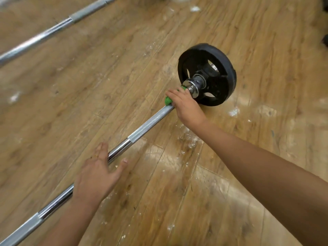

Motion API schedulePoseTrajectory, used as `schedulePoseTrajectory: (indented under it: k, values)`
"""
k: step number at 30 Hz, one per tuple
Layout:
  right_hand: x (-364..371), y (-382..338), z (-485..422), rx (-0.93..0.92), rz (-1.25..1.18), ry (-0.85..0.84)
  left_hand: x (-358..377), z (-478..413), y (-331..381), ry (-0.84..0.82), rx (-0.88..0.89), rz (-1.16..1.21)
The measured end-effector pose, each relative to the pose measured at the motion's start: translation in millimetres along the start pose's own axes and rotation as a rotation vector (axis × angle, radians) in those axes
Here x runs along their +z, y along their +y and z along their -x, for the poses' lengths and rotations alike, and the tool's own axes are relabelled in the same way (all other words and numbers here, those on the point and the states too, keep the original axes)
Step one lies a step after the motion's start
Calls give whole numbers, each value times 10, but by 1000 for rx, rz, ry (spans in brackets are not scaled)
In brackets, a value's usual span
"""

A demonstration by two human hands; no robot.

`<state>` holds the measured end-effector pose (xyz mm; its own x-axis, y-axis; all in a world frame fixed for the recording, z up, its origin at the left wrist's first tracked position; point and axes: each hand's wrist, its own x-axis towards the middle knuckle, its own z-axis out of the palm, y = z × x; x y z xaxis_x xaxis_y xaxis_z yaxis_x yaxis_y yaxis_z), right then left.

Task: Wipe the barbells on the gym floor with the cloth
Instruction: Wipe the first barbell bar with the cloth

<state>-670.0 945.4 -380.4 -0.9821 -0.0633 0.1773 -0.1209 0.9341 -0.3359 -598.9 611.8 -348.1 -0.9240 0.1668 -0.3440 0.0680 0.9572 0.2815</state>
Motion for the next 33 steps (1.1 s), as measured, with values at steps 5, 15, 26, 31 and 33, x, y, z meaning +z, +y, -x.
schedulePoseTrajectory:
  k: [5,15,26,31,33]
  values:
    - [-150,59,-162,9,7,-81,75,-15,-110,44,78,4]
    - [-210,-140,-320,93,13,-183,217,47,-146,133,161,-31]
    - [-324,-49,-422,-75,182,-24,289,55,-103,222,158,-101]
    - [-357,-1,-365,-25,240,198,276,-58,351,246,333,-14]
    - [-368,-39,-264,-16,229,265,237,-85,643,185,377,-9]
